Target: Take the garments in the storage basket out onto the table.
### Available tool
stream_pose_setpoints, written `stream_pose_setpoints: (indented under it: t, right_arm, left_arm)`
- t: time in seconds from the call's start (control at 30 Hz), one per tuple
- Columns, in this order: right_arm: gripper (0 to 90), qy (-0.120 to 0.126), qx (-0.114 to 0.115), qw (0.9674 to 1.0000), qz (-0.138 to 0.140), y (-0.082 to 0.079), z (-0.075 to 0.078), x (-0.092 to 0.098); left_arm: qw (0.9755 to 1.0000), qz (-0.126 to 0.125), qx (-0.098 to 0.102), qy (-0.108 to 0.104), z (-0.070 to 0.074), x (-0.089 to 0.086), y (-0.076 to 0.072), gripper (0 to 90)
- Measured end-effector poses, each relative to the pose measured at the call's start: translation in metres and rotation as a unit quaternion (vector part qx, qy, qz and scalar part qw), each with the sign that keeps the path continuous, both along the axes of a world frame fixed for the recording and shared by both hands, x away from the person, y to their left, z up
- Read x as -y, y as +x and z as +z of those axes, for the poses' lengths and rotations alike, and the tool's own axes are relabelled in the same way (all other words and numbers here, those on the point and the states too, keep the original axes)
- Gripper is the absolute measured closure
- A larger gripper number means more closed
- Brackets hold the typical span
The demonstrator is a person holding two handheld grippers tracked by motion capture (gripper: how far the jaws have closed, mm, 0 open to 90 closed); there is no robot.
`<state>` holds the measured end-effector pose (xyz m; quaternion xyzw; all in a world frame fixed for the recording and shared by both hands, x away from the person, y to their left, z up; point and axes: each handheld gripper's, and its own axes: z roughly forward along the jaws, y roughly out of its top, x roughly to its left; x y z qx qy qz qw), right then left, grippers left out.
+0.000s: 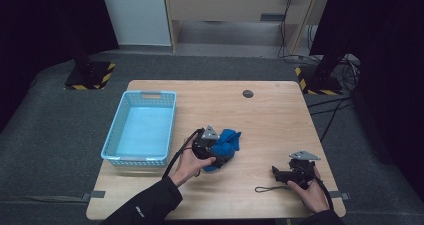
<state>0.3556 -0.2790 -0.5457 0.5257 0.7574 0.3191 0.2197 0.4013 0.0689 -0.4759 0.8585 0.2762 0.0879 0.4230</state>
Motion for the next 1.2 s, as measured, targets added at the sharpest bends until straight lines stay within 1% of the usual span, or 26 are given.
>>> stream_pose_setpoints:
  t: [0.07,0.1,0.17,0.27,0.4,0.57,0.67,0.77,0.87,1.0,1.07,1.13,1.2]
  right_arm:
    - [0.5,0.0,0.0,1.0,0.0,0.0,0.0,0.0]
    - [0.5,0.0,0.0,1.0,0.0,0.0,0.0,0.0]
    - [0.5,0.0,0.0,1.0,0.0,0.0,0.0,0.0]
    - [0.5,0.0,0.0,1.0,0.0,0.0,0.0,0.0]
    - [0.5,0.0,0.001,1.0,0.0,0.0,0.0,0.0]
    - [0.5,0.0,0.001,1.0,0.0,0.0,0.0,0.0]
    - [0.5,0.0,0.0,1.0,0.0,0.0,0.0,0.0]
    - [0.5,0.0,0.0,1.0,0.0,0.0,0.0,0.0]
    - [0.5,0.0,0.001,1.0,0.0,0.0,0.0,0.0]
    - [0.5,0.0,0.001,1.0,0.001,0.0,0.0,0.0]
    - [0.5,0.0,0.0,1.0,0.0,0.0,0.0,0.0]
    - [0.5,0.0,0.001,1.0,0.0,0.0,0.0,0.0]
    - [0.5,0.0,0.0,1.0,0.0,0.0,0.0,0.0]
  left_arm:
    - [0.9999,0.003,0.006,-0.014,0.002,-0.004,-0.002,9.8]
    - [0.9998,0.001,0.006,-0.016,0.003,-0.005,-0.002,9.7]
    - [0.9995,0.001,0.007,-0.029,0.005,-0.007,-0.005,9.7]
    - [0.9993,0.0,0.006,-0.036,0.007,-0.009,-0.009,9.5]
    - [0.9992,0.003,0.005,-0.04,0.01,-0.012,-0.016,9.2]
    - [0.9983,0.012,0.01,-0.057,0.013,-0.016,-0.022,9.4]
    - [0.9979,0.027,0.007,-0.059,0.01,-0.018,-0.024,10.0]
    - [0.9974,0.033,-0.001,-0.064,0.005,-0.021,-0.026,10.2]
    - [0.9969,0.036,-0.003,-0.07,0.002,-0.024,-0.029,10.3]
    - [0.996,0.043,0.008,-0.077,0.0,-0.031,-0.034,10.5]
    - [0.9957,0.043,0.007,-0.082,0.0,-0.032,-0.035,10.5]
    - [0.9956,0.043,0.009,-0.082,0.0,-0.034,-0.037,10.5]
    - [0.9955,0.045,0.015,-0.082,0.0,-0.035,-0.04,10.5]
